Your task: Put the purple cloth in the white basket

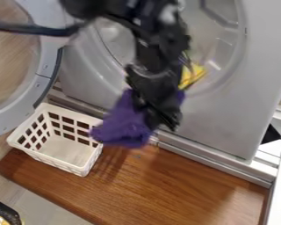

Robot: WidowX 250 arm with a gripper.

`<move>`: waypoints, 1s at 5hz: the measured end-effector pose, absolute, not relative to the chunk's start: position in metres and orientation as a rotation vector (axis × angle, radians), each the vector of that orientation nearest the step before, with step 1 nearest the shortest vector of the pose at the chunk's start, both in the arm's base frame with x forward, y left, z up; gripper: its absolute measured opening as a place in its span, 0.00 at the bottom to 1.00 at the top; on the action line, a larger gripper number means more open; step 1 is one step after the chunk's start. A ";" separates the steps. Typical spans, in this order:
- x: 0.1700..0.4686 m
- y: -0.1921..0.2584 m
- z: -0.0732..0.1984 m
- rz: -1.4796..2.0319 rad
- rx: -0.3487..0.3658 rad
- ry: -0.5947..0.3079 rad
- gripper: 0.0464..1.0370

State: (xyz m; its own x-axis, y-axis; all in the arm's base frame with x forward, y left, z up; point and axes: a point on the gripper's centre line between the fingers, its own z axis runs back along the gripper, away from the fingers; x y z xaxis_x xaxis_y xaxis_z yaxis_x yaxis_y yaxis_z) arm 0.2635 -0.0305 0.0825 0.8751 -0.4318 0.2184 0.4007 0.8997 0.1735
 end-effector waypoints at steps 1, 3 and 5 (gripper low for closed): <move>0.263 0.002 0.079 -0.327 0.151 -0.263 0.23; 0.272 0.032 0.053 -0.201 0.194 -0.216 0.23; 0.271 0.046 0.028 -0.118 0.233 -0.142 0.23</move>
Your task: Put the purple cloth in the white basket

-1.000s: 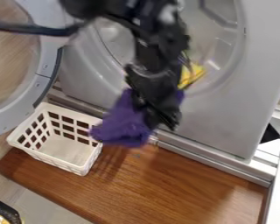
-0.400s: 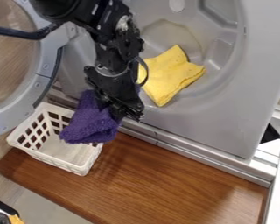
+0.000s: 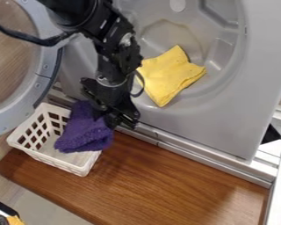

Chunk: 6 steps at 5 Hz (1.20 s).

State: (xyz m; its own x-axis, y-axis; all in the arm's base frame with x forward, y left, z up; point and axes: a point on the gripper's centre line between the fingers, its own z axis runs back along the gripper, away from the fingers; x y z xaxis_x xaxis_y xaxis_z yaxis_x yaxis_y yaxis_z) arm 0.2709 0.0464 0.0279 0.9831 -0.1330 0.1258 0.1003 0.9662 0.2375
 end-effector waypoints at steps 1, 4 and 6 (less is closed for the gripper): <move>0.273 0.052 0.015 -0.081 0.238 -0.139 0.23; 0.274 0.070 -0.013 0.017 0.238 -0.096 0.28; 0.274 0.071 -0.014 0.017 0.247 -0.062 0.87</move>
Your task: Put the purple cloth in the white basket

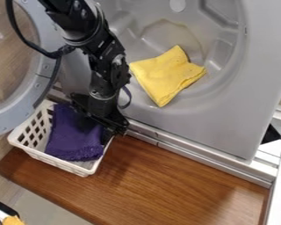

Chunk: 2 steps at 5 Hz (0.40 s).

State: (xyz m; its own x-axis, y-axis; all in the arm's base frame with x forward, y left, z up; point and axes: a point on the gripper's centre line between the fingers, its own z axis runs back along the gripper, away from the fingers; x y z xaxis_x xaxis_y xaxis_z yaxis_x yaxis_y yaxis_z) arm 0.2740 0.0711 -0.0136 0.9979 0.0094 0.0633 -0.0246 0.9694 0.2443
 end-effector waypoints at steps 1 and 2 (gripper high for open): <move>0.274 0.069 -0.014 0.010 0.249 -0.059 0.97; 0.274 0.069 -0.014 0.005 0.248 -0.058 0.96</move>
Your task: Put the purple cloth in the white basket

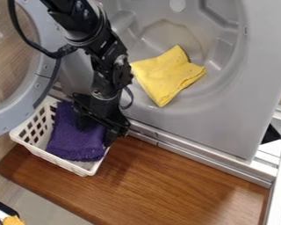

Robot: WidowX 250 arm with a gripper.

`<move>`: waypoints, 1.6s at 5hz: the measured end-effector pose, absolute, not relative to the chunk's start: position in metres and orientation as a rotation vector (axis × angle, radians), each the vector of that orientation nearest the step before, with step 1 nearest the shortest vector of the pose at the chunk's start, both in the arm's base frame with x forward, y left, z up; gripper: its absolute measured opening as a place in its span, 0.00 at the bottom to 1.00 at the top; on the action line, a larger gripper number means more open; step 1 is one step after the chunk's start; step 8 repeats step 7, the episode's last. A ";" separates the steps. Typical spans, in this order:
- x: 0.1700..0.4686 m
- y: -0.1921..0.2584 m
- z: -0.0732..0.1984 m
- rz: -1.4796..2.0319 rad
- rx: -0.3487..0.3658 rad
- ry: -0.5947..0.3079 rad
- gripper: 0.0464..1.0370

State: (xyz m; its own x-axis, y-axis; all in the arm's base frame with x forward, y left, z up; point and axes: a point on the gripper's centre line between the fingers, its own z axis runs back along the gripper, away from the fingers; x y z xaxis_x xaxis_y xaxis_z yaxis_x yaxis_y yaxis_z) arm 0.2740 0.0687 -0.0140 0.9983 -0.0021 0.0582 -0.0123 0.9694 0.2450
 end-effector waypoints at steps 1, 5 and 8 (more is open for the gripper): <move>0.274 0.067 -0.014 -0.004 0.242 -0.056 0.96; 0.278 0.040 0.060 -0.087 0.263 -0.177 0.96; 0.277 0.037 0.062 -0.108 0.247 -0.175 0.96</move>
